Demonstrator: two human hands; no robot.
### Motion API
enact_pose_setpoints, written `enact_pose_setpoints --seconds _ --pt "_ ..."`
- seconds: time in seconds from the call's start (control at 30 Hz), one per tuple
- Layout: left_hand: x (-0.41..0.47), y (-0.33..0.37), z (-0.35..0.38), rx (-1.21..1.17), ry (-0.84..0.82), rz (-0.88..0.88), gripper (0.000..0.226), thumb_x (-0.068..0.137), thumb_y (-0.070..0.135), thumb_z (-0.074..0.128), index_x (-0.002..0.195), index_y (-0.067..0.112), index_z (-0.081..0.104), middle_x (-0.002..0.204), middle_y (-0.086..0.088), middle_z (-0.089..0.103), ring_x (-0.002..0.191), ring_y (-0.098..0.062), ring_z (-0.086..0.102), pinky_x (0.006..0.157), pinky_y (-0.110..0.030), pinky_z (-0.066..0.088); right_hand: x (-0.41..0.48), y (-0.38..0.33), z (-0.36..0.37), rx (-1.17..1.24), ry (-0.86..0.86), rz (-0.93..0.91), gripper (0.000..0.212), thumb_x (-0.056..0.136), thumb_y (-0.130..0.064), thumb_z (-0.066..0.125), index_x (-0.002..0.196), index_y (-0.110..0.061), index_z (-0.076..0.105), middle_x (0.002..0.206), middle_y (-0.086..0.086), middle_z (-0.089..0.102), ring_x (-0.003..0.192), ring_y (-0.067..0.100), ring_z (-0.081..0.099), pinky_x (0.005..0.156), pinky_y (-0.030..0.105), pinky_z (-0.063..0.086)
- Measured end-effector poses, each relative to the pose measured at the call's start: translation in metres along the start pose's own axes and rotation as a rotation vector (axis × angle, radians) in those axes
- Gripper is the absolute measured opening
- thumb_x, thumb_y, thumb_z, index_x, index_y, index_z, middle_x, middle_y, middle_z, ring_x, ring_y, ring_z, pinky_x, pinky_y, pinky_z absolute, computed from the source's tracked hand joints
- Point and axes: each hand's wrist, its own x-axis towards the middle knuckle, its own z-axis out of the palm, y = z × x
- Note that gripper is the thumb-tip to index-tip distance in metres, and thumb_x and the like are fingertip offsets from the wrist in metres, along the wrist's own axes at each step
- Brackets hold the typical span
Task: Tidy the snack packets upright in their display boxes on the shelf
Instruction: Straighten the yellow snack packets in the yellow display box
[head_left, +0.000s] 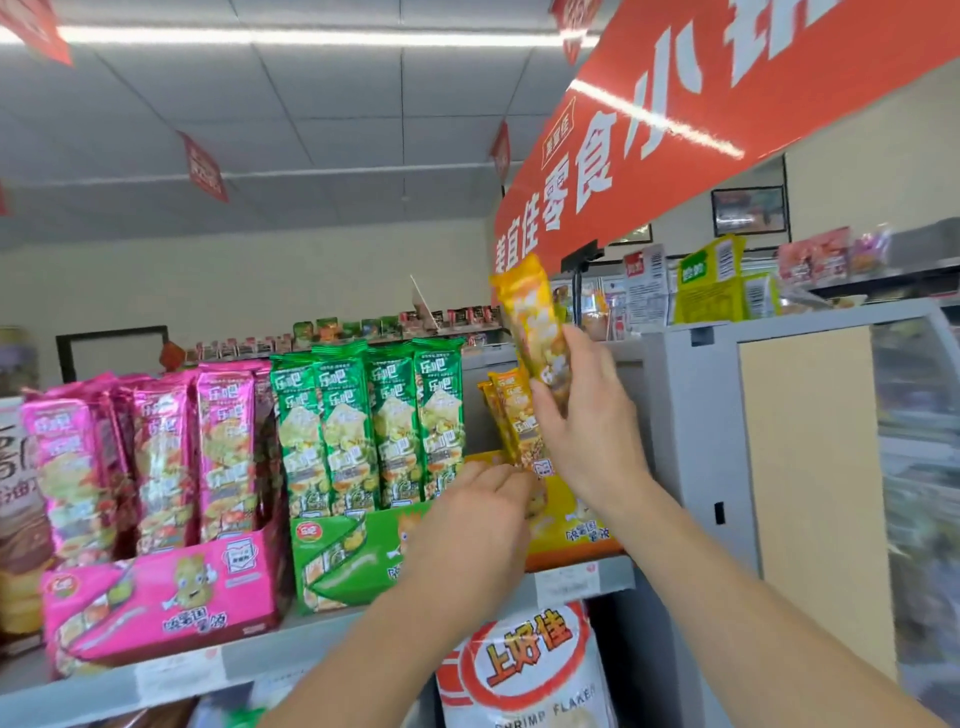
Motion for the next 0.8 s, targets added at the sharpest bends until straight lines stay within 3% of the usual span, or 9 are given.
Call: enact_pose_setpoints --seconds 0.07,0.13,0.2,0.3,0.4,0.47,0.57,0.67,0.8 --pt "-0.004 0.003 -0.003 -0.222 0.136 -0.060 0.035 0.094 0.017 0.048 0.129 0.017 0.053 0.125 0.003 0.059 0.118 -0.016 0.049 0.096 -0.024 0.036 -0.004 -0.011 -0.011 0.215 0.144 -0.046 0.054 0.095 -0.020 0.060 0.143 -0.015 0.035 0.130 0.003 0.051 0.112 0.005 0.050 0.092 0.030 0.046" --pt "-0.014 0.009 -0.011 -0.454 0.285 -0.158 0.032 0.093 0.017 0.058 0.122 0.028 0.053 0.116 0.018 0.058 0.111 -0.003 0.053 0.092 -0.018 0.041 -0.014 -0.023 -0.023 0.538 0.211 0.043 0.053 0.095 -0.018 0.059 0.143 -0.015 0.037 0.130 -0.001 0.058 0.118 0.008 0.056 0.097 0.030 0.048" --pt "-0.028 0.016 -0.019 -0.716 0.359 -0.236 0.029 0.091 0.033 0.060 0.114 0.043 0.046 0.113 0.025 0.056 0.112 0.003 0.053 0.090 -0.016 0.045 -0.026 -0.032 -0.038 0.880 0.226 0.191 0.044 0.094 -0.014 0.059 0.136 -0.016 0.046 0.117 -0.009 0.066 0.109 0.011 0.064 0.089 0.030 0.054" --pt "-0.049 0.031 -0.030 -1.035 0.314 -0.296 0.027 0.087 0.043 0.062 0.110 0.044 0.049 0.113 0.019 0.060 0.110 -0.006 0.059 0.082 -0.019 0.051 -0.046 -0.043 -0.054 1.208 0.075 0.413 0.030 0.098 -0.009 0.053 0.128 -0.010 0.053 0.096 -0.005 0.069 0.094 0.019 0.067 0.075 0.036 0.057" --pt "-0.068 0.045 -0.030 -1.271 0.245 -0.386 0.025 0.080 0.034 0.066 0.100 0.044 0.055 0.104 0.002 0.069 0.089 -0.022 0.068 0.073 -0.033 0.058 -0.063 -0.051 -0.063 1.228 -0.031 0.502 0.024 0.099 -0.009 0.049 0.121 -0.010 0.057 0.094 0.002 0.069 0.097 0.027 0.068 0.078 0.046 0.056" --pt "-0.079 0.051 -0.030 -1.346 0.250 -0.457 0.024 0.077 0.031 0.067 0.096 0.042 0.057 0.098 -0.003 0.071 0.083 -0.026 0.070 0.068 -0.034 0.059 -0.072 -0.055 -0.067 1.205 -0.075 0.534 0.023 0.098 -0.010 0.051 0.119 -0.011 0.059 0.092 0.005 0.070 0.096 0.030 0.068 0.079 0.048 0.056" --pt "-0.091 0.055 -0.032 -1.446 0.257 -0.519 0.024 0.078 0.028 0.064 0.101 0.032 0.058 0.092 -0.008 0.072 0.074 -0.024 0.071 0.065 -0.028 0.057 -0.079 -0.058 -0.070 1.176 -0.135 0.573 0.040 0.091 -0.015 0.058 0.130 -0.010 0.054 0.098 0.009 0.069 0.094 0.034 0.064 0.079 0.049 0.056" --pt "-0.097 0.057 -0.034 -1.562 0.237 -0.605 0.025 0.082 0.028 0.063 0.105 0.020 0.058 0.084 -0.015 0.072 0.067 -0.028 0.069 0.060 -0.029 0.056 -0.086 -0.061 -0.072 1.194 -0.249 0.574 0.059 0.083 -0.019 0.062 0.139 -0.017 0.045 0.104 0.017 0.065 0.090 0.030 0.059 0.069 0.039 0.057" --pt "-0.099 0.062 -0.042 -1.891 0.139 -0.696 0.023 0.086 0.029 0.058 0.106 0.019 0.065 0.070 -0.021 0.064 0.045 -0.028 0.054 0.040 -0.027 0.045 -0.097 -0.060 -0.074 1.178 -0.411 0.507 0.078 0.080 -0.013 0.065 0.147 -0.035 0.032 0.119 0.022 0.066 0.103 0.036 0.065 0.083 0.049 0.056"
